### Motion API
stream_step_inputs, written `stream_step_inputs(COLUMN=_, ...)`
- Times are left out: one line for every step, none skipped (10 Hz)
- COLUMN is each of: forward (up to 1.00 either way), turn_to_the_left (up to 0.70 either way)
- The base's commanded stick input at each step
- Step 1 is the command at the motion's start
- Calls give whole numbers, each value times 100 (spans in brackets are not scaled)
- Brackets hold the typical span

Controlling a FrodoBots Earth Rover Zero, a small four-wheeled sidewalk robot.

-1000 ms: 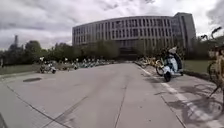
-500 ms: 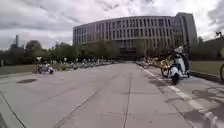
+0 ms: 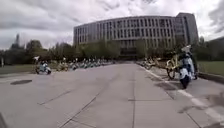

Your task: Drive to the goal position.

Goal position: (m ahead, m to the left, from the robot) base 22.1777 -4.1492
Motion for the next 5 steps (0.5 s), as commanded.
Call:
stream_step_inputs(forward=70, turn_to_the_left=-34)
stream_step_inputs(forward=70, turn_to_the_left=-34)
stream_step_inputs(forward=70, turn_to_the_left=-6)
stream_step_inputs(forward=70, turn_to_the_left=1)
stream_step_inputs(forward=70, turn_to_the_left=1)
